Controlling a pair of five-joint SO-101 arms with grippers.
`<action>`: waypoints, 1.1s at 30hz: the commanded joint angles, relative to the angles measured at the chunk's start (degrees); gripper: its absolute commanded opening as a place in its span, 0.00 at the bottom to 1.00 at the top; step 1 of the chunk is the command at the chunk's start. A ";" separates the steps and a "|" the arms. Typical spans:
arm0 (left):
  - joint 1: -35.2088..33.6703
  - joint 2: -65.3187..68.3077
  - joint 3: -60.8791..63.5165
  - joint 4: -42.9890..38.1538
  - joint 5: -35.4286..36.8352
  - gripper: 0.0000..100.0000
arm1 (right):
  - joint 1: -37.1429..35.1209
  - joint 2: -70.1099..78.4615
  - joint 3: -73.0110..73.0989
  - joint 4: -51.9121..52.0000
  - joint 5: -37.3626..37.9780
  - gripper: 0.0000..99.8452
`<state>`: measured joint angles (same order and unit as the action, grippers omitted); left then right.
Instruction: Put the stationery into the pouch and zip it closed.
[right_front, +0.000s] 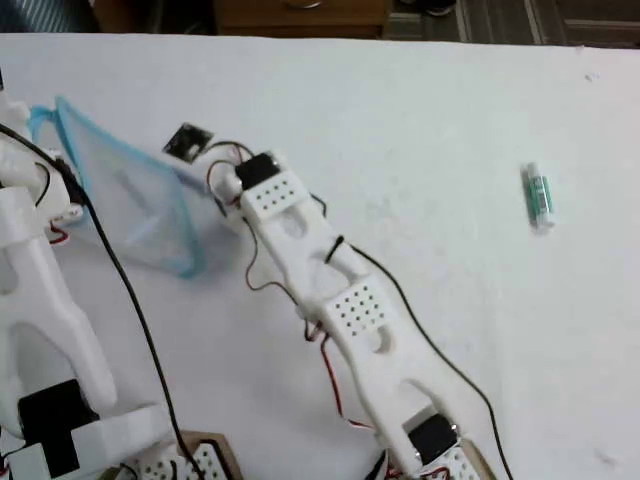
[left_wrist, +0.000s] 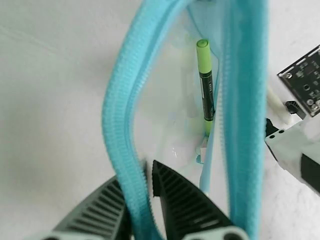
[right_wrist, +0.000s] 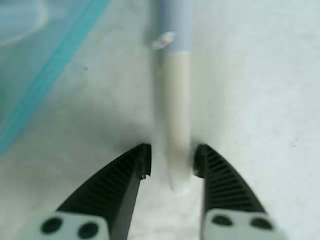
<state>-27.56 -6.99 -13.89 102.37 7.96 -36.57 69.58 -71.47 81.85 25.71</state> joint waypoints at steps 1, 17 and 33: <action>-1.89 2.59 -1.41 -0.35 0.70 0.02 | 1.98 0.04 -0.62 -1.01 0.26 0.05; 7.08 3.03 -14.59 -0.09 2.99 0.02 | 9.36 -14.90 -7.21 19.82 -7.82 0.02; 30.46 2.42 -13.54 0.35 -11.87 0.02 | 29.32 -57.63 51.52 19.56 -4.13 0.02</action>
<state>0.31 -3.74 -26.81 102.46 -1.98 -8.97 20.35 -26.64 100.13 20.70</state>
